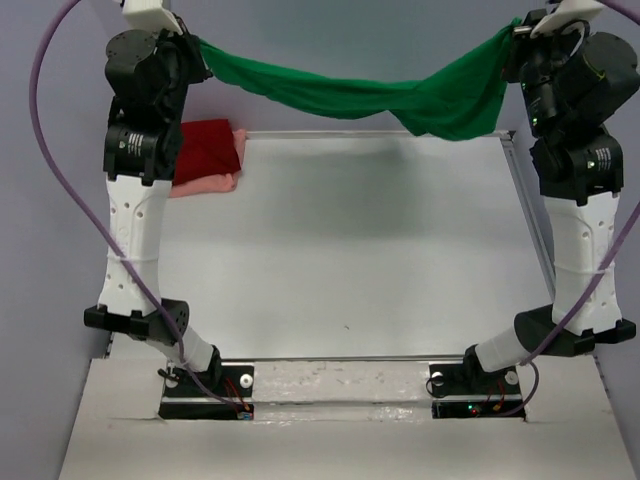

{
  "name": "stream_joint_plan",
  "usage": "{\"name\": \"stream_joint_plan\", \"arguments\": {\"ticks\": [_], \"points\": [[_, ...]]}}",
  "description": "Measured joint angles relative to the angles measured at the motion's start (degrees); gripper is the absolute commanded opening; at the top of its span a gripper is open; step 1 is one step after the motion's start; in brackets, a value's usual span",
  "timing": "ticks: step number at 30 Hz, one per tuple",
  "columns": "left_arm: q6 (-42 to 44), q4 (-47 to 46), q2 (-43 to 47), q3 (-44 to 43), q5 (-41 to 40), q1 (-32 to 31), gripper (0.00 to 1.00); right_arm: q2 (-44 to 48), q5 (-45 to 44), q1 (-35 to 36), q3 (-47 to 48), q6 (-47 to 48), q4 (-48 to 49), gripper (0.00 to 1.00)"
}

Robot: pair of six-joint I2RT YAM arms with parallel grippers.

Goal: Fold and stack the t-shirts
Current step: Flatten out the tshirt

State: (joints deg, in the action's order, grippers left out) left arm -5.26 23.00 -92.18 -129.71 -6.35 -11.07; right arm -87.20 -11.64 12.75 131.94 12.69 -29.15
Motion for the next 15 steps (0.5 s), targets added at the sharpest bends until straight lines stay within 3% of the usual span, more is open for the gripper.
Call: {"name": "stream_joint_plan", "arguments": {"ticks": [8,15], "points": [[0.09,1.09,9.16,12.11,-2.82,-5.33,0.0,3.52,-10.75,14.14,-6.01,6.78,-1.29,0.0],[0.15,3.98,9.62,11.78,-4.44,-5.86,0.0,8.61,-16.31,16.92,-8.61,10.88,0.02,0.0]]}}
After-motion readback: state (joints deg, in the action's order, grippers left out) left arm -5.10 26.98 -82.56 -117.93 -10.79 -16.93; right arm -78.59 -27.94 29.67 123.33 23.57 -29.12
